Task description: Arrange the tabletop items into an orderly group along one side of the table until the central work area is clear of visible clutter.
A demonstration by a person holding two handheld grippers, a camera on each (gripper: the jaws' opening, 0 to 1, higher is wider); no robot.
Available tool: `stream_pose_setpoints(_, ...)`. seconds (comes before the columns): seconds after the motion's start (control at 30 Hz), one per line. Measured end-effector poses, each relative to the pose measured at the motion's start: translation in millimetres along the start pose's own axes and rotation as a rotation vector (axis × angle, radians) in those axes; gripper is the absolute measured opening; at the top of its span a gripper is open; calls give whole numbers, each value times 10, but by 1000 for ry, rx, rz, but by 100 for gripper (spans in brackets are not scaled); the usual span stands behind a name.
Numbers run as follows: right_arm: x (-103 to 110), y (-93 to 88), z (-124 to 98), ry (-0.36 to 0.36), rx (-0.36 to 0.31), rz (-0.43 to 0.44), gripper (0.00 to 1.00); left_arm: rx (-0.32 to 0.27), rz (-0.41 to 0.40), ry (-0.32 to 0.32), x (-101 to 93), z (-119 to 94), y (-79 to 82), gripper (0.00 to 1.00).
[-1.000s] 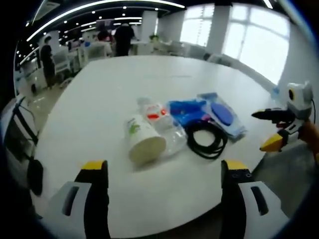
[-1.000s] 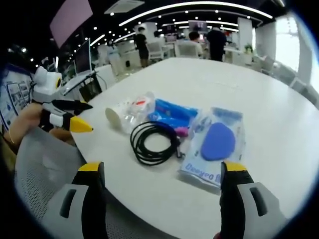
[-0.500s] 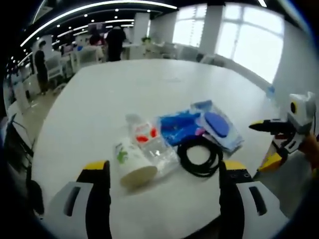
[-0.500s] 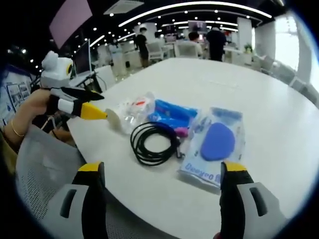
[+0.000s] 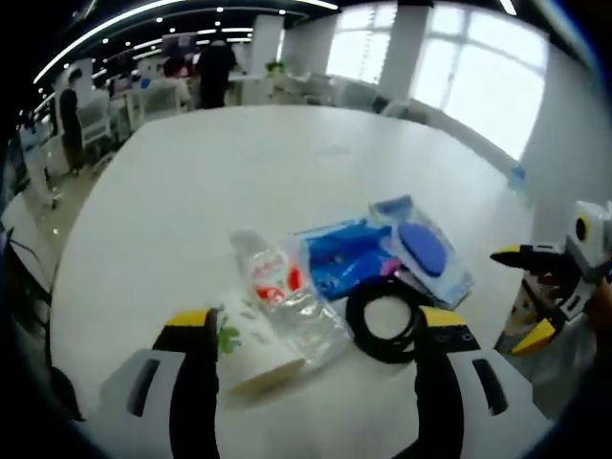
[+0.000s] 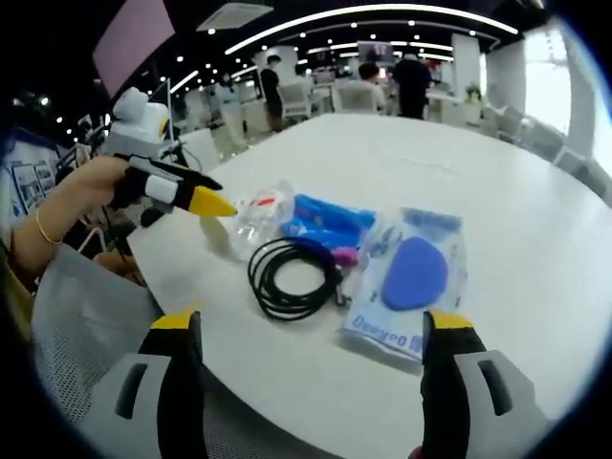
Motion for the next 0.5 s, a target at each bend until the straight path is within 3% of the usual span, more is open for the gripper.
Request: stream_pose_setpoints(0.5, -29, -8, -3, -20, 4, 3, 94, 21, -34, -35, 66, 274, 181, 64)
Point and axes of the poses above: the point that each gripper's makers call its tool centre point, and the gripper's own axes: z roughly forward along the fingers, x roughly to its left, y roughly out of its top, the point moved 4 cm from there along -z, roughly backward along the fingers, and after that the axes turned 15 degrees about x, right-handed, at the moved point
